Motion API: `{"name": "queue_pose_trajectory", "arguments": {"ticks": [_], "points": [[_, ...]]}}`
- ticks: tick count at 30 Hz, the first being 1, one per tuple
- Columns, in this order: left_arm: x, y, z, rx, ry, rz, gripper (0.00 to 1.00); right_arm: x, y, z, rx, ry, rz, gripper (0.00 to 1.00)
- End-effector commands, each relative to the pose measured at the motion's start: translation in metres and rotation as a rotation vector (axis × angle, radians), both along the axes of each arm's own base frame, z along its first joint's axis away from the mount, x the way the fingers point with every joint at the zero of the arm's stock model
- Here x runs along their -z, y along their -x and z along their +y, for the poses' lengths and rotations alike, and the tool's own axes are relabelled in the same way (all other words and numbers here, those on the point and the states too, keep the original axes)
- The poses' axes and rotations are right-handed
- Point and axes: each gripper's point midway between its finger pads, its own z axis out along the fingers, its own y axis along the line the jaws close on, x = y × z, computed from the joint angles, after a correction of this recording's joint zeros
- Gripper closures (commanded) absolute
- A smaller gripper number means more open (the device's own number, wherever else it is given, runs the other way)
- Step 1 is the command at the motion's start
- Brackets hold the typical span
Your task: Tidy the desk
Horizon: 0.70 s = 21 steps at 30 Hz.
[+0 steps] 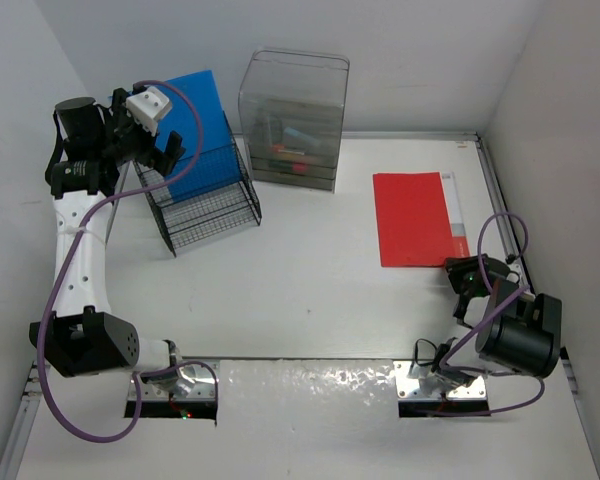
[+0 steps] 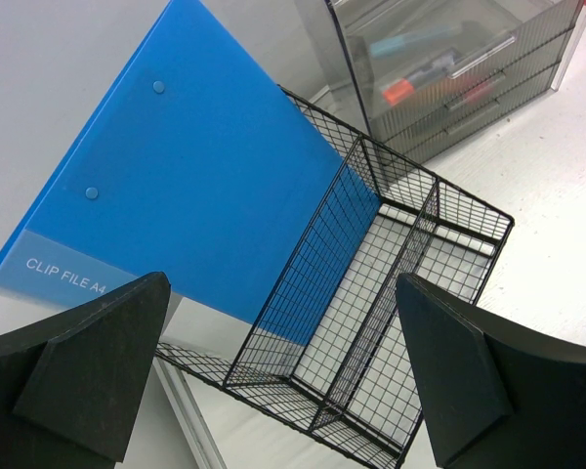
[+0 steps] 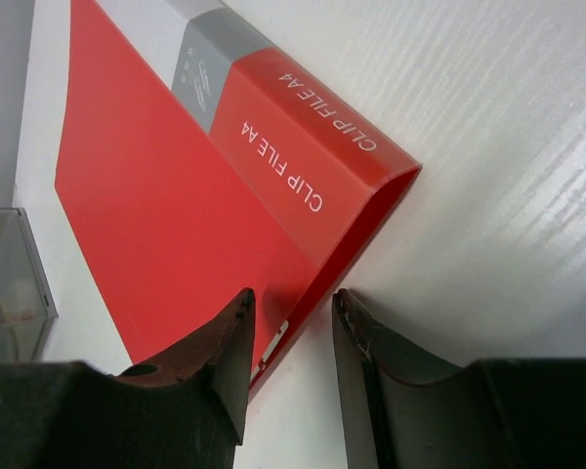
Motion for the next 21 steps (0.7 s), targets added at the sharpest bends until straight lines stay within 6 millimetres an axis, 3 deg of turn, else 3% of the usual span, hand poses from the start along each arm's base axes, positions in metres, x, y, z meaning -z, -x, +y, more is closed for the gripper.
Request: {"name": "queue_pose_trajectory", "arguments": {"ticks": [1,10,17,21], "points": [[-0.037,0.009,-0.009,0.028,-0.014,-0.098,0.0,-0.021,-0.021,-0.009,-0.019,0.057,-0.093,0.64],[-0.035,0.008,-0.009,0.028,-0.017,-0.096,0.01,-0.024,-0.017,-0.014,-0.01,0.103,-0.084,0.74],[-0.033,0.008,-0.009,0.027,-0.015,-0.091,0.01,-0.036,-0.036,-0.008,-0.058,0.072,-0.187,0.75],[-0.03,0.009,-0.012,0.038,-0.013,-0.084,0.0,-0.023,-0.036,-0.003,-0.04,-0.009,-0.19,0.75]]}}
